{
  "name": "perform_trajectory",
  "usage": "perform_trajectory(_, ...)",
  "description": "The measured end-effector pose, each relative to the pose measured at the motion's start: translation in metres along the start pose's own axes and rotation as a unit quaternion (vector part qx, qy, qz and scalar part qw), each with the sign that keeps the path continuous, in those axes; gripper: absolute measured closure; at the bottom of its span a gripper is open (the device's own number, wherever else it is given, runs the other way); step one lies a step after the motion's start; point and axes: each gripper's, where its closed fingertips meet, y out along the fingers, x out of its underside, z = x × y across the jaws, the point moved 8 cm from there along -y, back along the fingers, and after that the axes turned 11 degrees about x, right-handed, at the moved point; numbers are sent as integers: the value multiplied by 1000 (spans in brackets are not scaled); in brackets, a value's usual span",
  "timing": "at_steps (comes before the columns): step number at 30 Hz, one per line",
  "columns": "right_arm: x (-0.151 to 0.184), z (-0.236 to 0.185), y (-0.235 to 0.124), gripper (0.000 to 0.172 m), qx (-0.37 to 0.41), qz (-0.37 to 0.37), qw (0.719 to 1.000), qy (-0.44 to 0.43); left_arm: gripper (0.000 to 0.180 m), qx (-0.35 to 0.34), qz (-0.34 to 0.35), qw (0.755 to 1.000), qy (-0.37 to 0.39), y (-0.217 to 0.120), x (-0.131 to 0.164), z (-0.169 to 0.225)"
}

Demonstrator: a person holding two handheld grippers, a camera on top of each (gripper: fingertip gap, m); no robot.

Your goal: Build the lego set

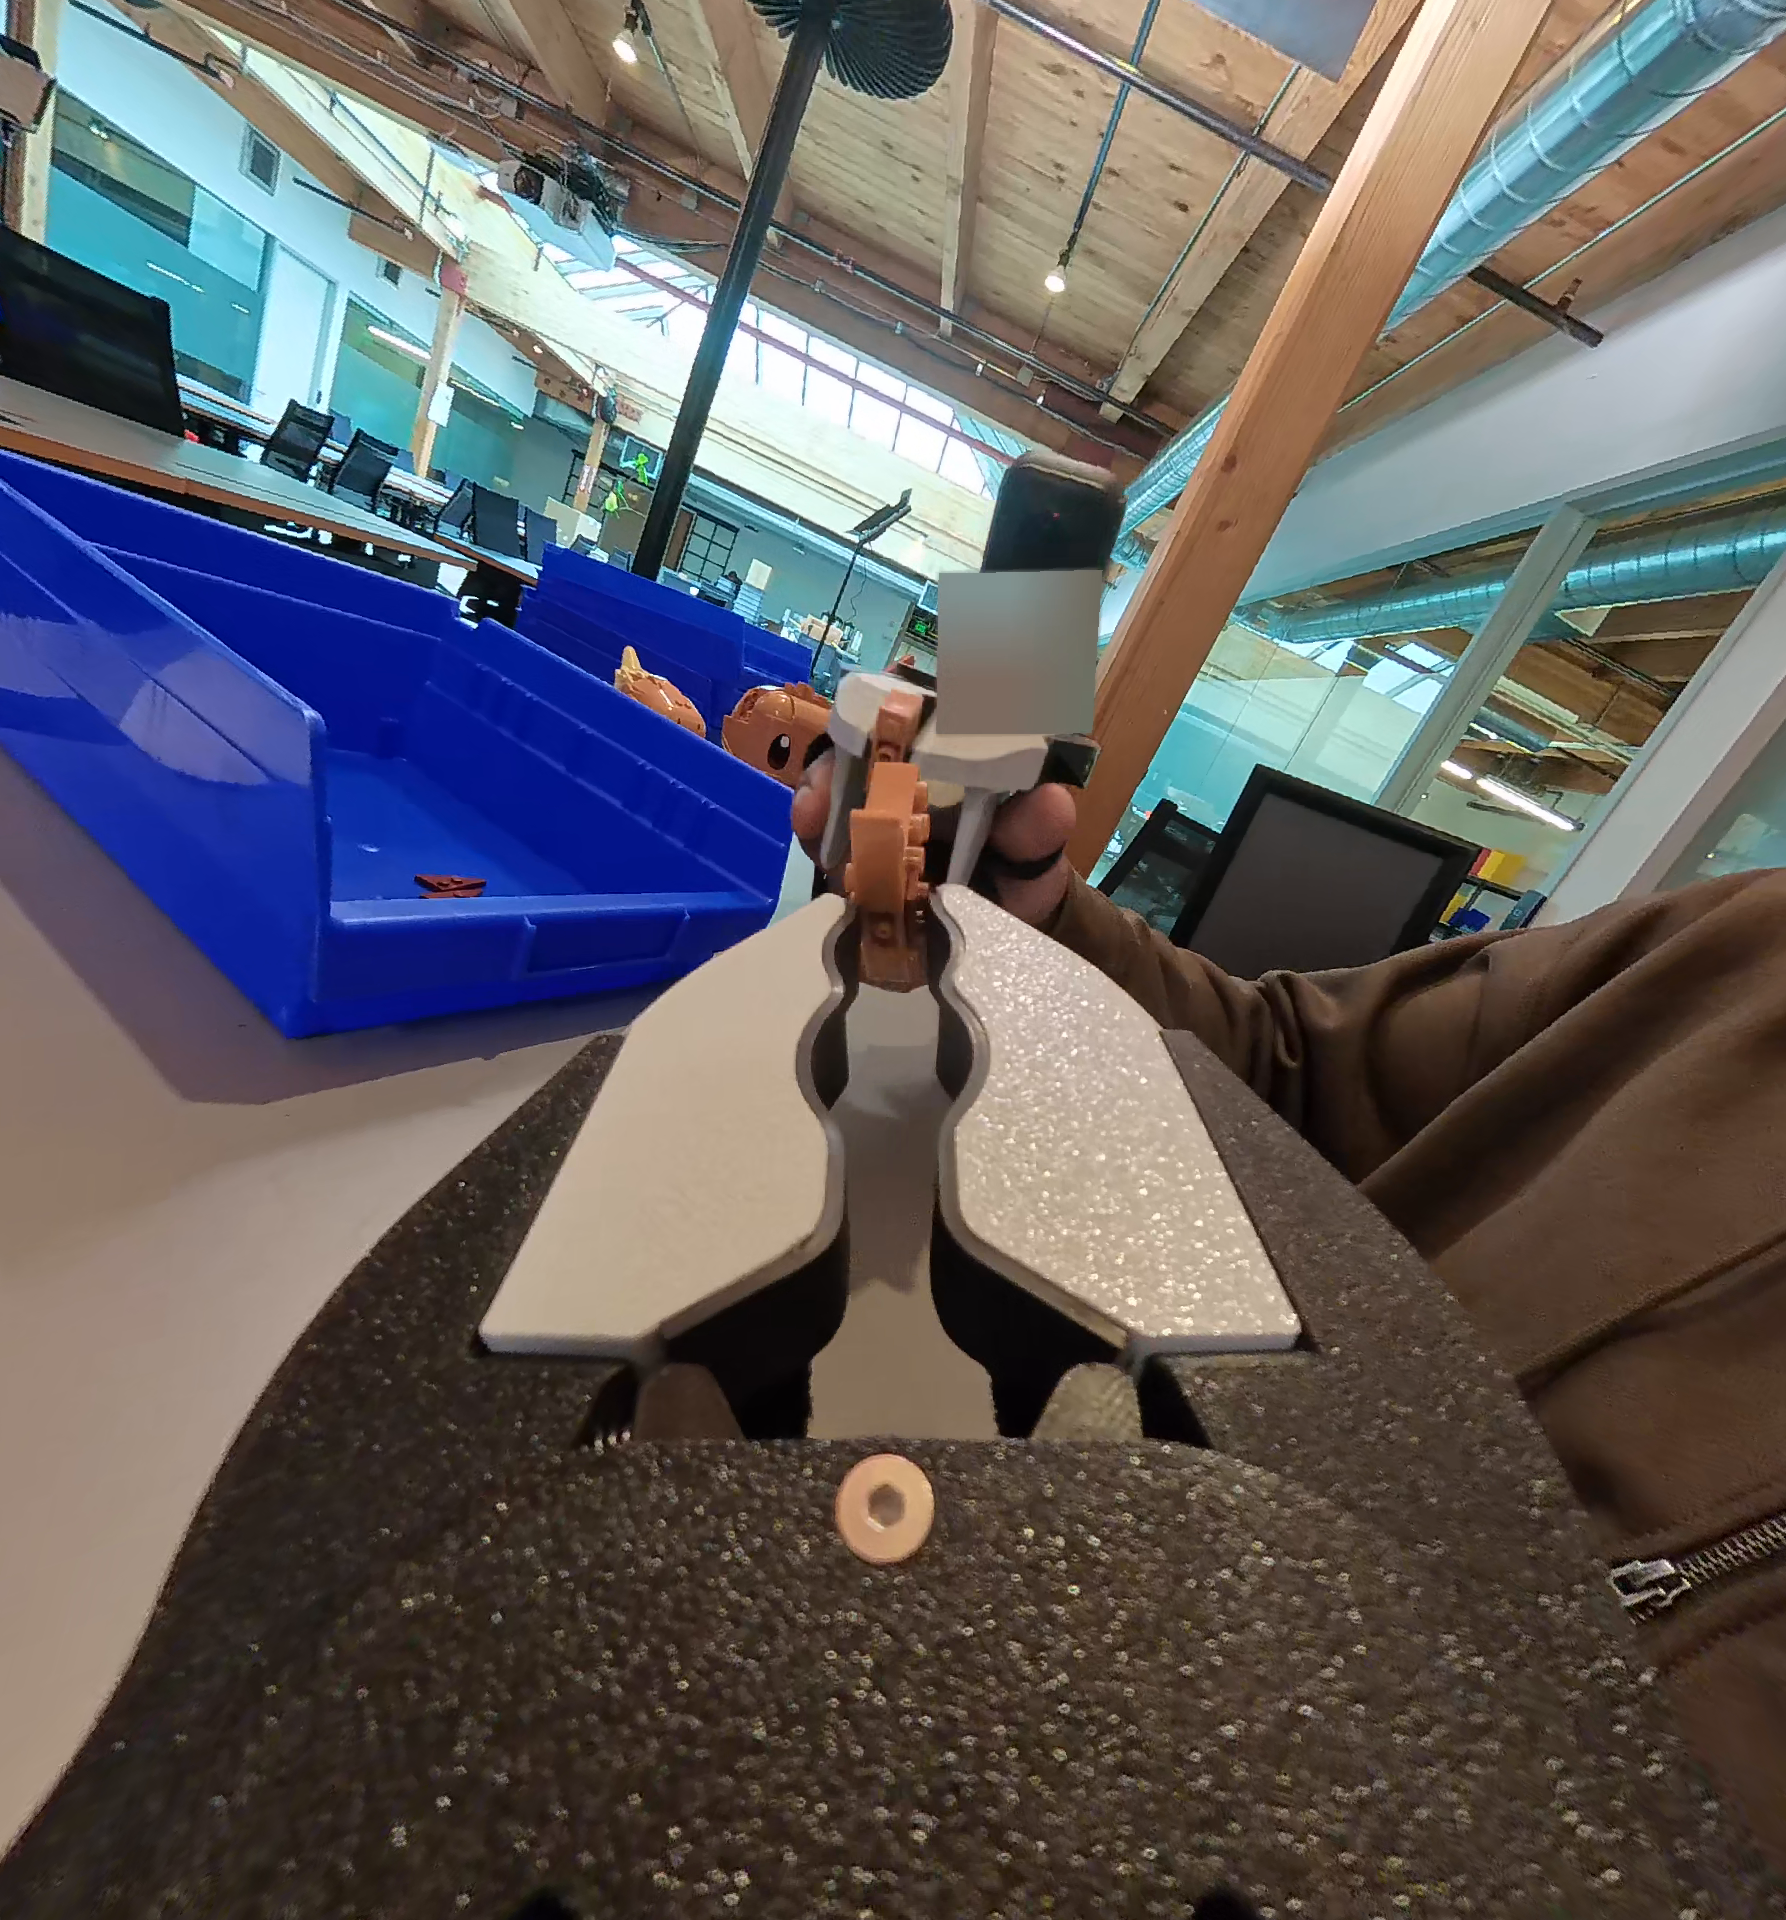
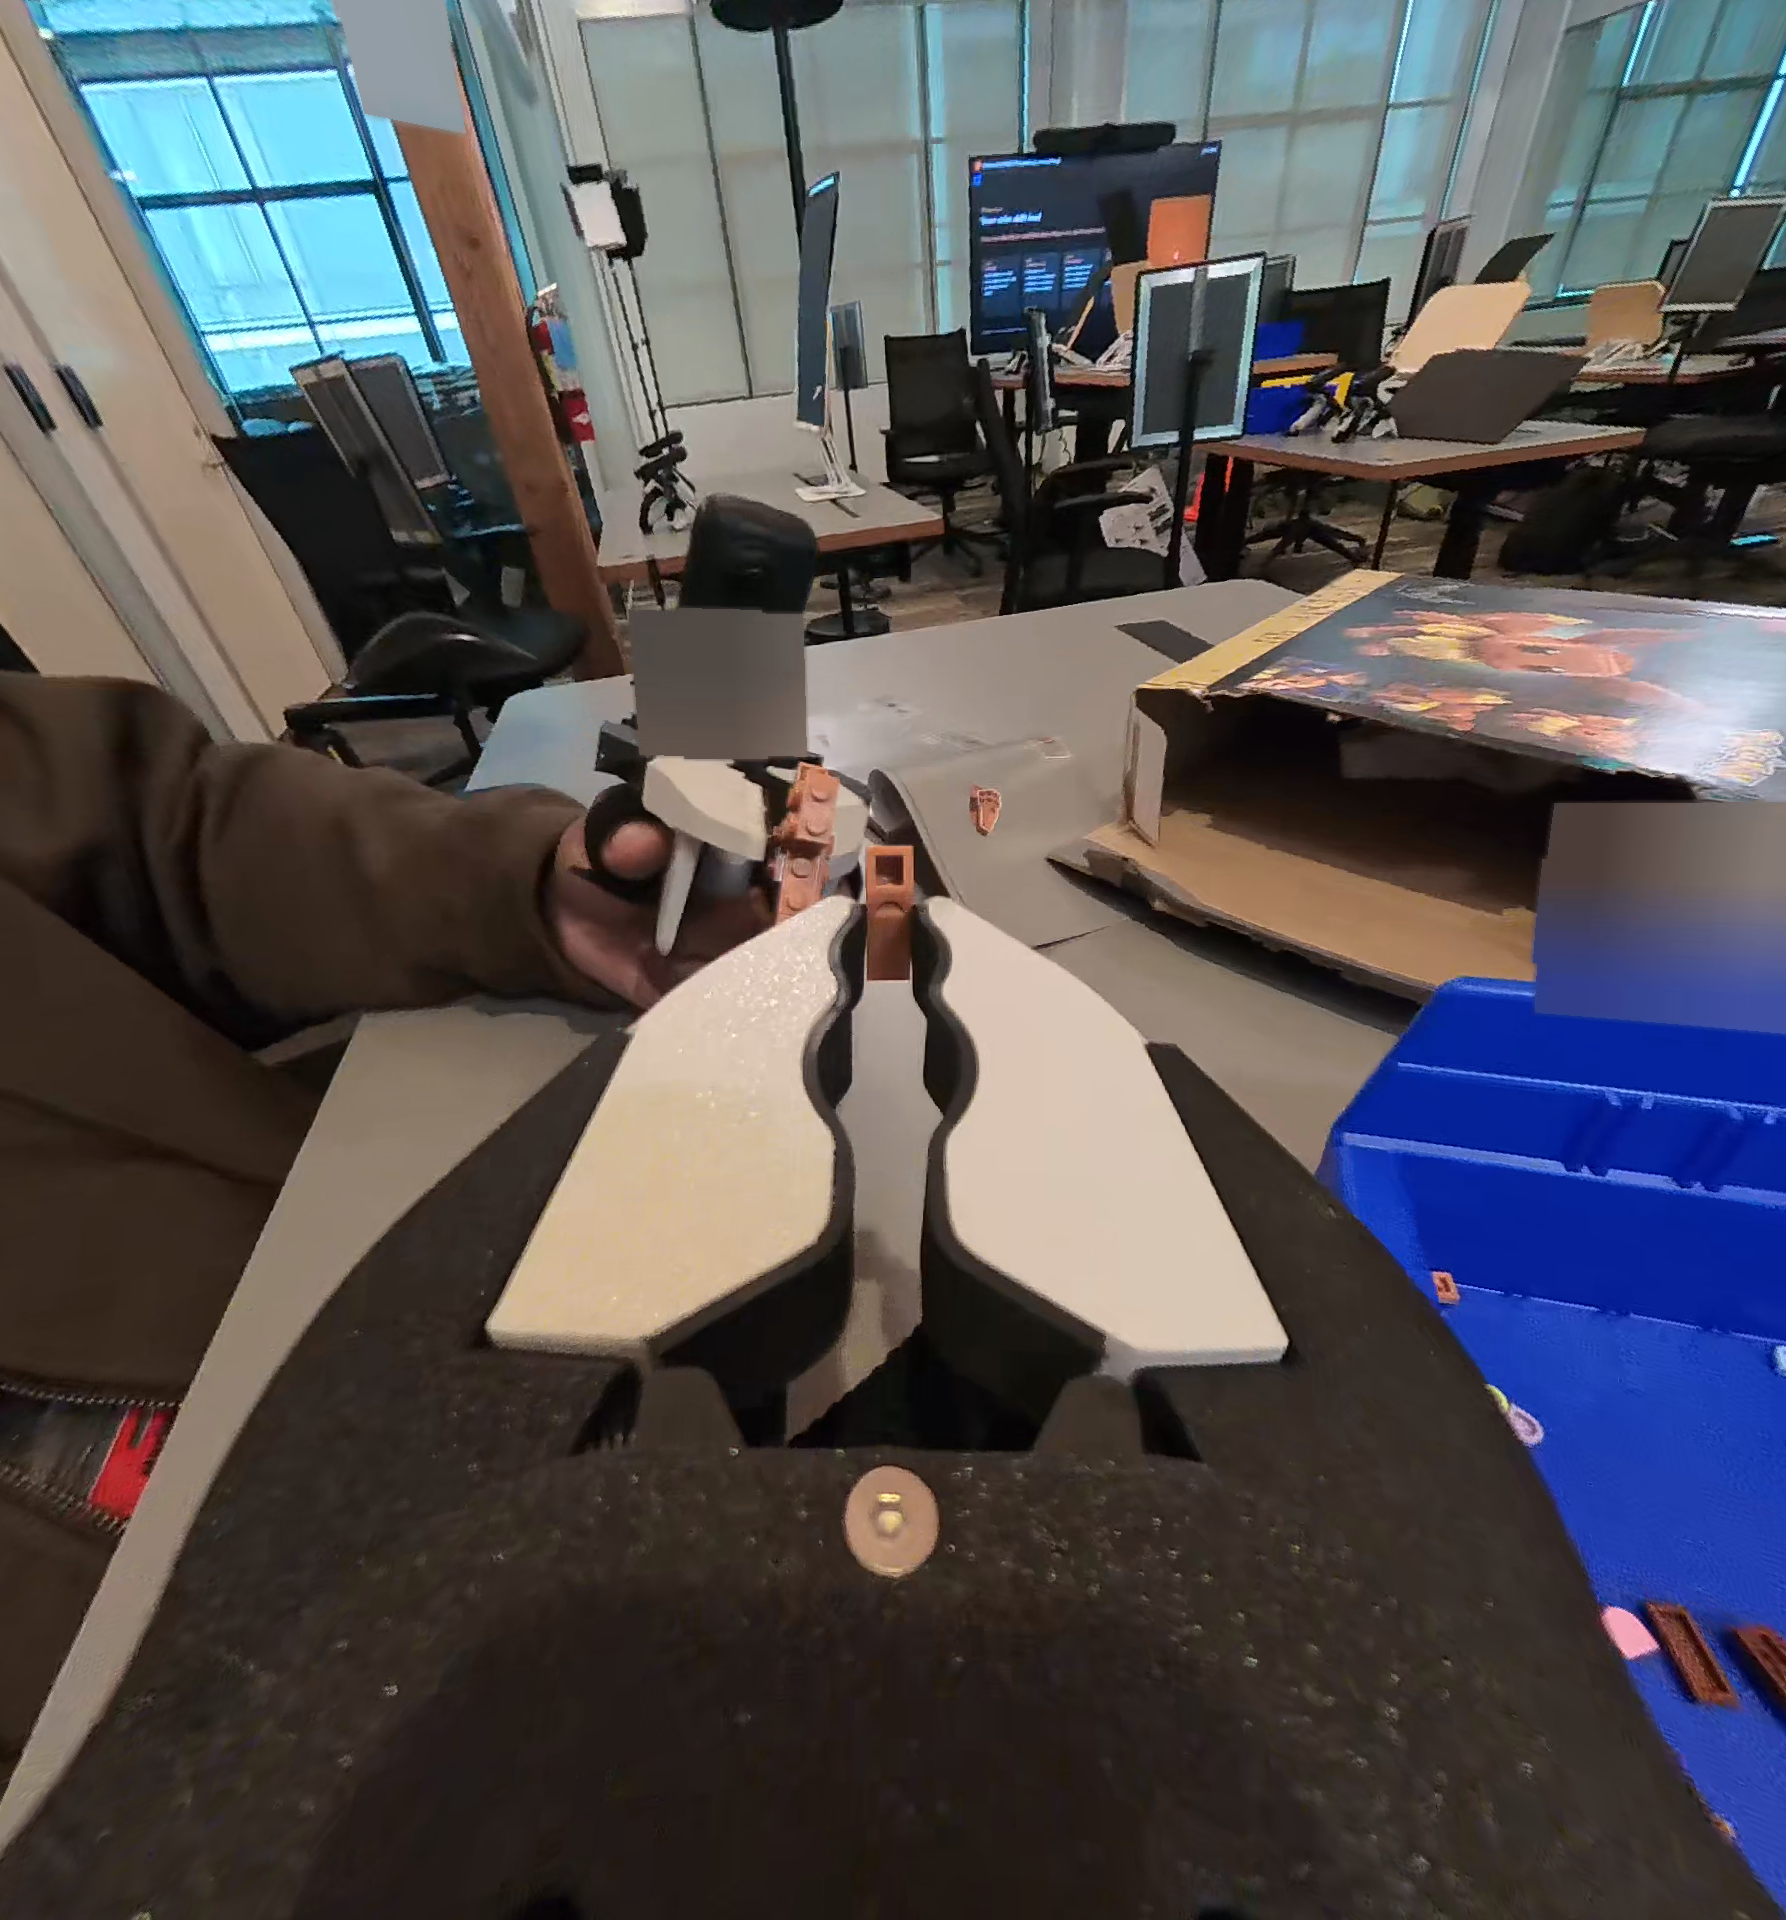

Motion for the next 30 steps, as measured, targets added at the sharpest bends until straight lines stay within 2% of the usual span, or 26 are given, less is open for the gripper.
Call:
perform_trajectory(13, 12, 8, 8, 164, 89, -44, 994, -44, 169, -44, -108, 993, 11, 14, 21, -3)
perform_trajectory(30, 17, 16, 8, 164, 123, -64, 990, -36, 169, -9, -117, 993, 18, 27, 30, 8)
